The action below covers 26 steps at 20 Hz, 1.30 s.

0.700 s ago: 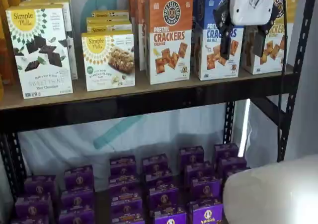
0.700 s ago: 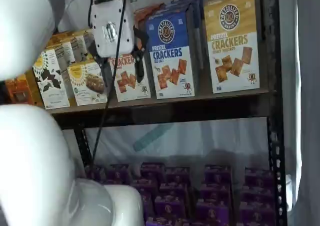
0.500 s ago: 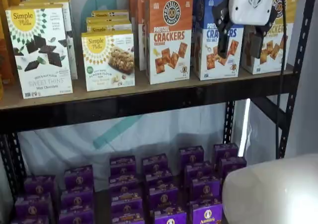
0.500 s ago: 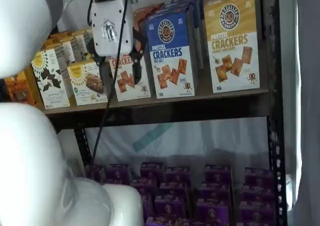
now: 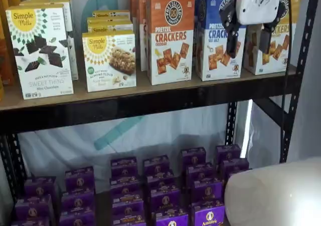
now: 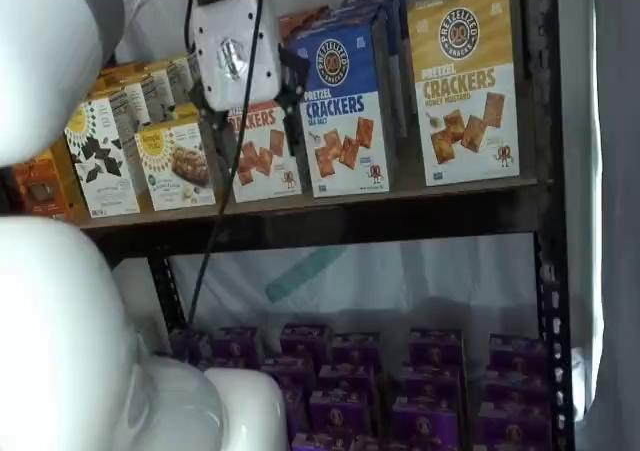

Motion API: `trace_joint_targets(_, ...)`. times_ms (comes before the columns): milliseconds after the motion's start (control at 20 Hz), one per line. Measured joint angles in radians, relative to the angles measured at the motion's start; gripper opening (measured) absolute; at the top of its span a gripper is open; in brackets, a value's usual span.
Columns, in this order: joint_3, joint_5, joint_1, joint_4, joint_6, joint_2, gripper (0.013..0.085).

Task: Retrieve the yellow and white box located on the top shelf, the sixth one from the left

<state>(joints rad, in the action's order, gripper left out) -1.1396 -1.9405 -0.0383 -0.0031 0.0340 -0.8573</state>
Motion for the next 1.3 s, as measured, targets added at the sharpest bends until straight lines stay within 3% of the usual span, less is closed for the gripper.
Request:
trace_joint_targets(150, 0.002, 0.037, -0.044, -0.023, 0.048, 0.003, 0.085)
trace_joint_targets(600, -0.01, 0.174, -0.283, -0.014, 0.276, 0.053, 0.085)
trace_joint_targets(900, -0.024, 0.239, -0.392, 0.022, 0.373, 0.095, 0.085)
trace_joint_targets(1300, -0.067, 0.317, -0.497, 0.034, 0.473, 0.18, 0.085)
